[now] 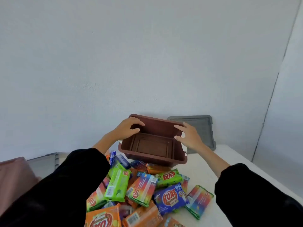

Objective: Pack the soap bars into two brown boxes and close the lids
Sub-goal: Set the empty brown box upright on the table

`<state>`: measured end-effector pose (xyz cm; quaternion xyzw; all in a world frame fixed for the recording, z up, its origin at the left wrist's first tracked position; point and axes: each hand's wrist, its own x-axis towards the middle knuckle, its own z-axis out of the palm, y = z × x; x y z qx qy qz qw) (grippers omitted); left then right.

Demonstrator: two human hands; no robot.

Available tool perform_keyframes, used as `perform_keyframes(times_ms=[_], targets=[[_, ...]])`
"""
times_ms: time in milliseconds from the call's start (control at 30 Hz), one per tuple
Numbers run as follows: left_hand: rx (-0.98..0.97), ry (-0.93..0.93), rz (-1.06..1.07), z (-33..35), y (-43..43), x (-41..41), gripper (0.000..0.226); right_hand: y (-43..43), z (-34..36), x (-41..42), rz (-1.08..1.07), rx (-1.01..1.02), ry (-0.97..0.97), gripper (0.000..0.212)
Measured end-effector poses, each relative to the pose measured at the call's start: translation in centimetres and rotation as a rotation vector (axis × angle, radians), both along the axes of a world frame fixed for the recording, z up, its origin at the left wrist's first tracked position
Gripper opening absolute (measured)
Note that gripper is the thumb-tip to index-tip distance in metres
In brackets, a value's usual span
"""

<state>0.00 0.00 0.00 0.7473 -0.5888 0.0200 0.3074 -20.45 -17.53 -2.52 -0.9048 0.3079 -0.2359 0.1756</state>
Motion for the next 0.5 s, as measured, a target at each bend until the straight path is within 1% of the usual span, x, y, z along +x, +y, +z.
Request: perform_keyframes(times_ms=[100, 267, 500], targets=[[-0.018, -0.031, 0.096, -1.0, -1.7, 2.2, 0.033, -2.1, -1.3, 0.9, -0.071, -0.031, -0.071, 0.057], [-0.088, -0.042, 0.183, -3.1, -4.3, 5.0, 0.041, -5.4, -3.5, 2.6, -0.139, -0.059, -0.061, 0.065], [-0.063, -0.065, 0.278, -4.9, -6.7, 7.6, 0.053, -8.3, -6.2, 4.6, -0.102, 0.084, -0.167, 0.066]])
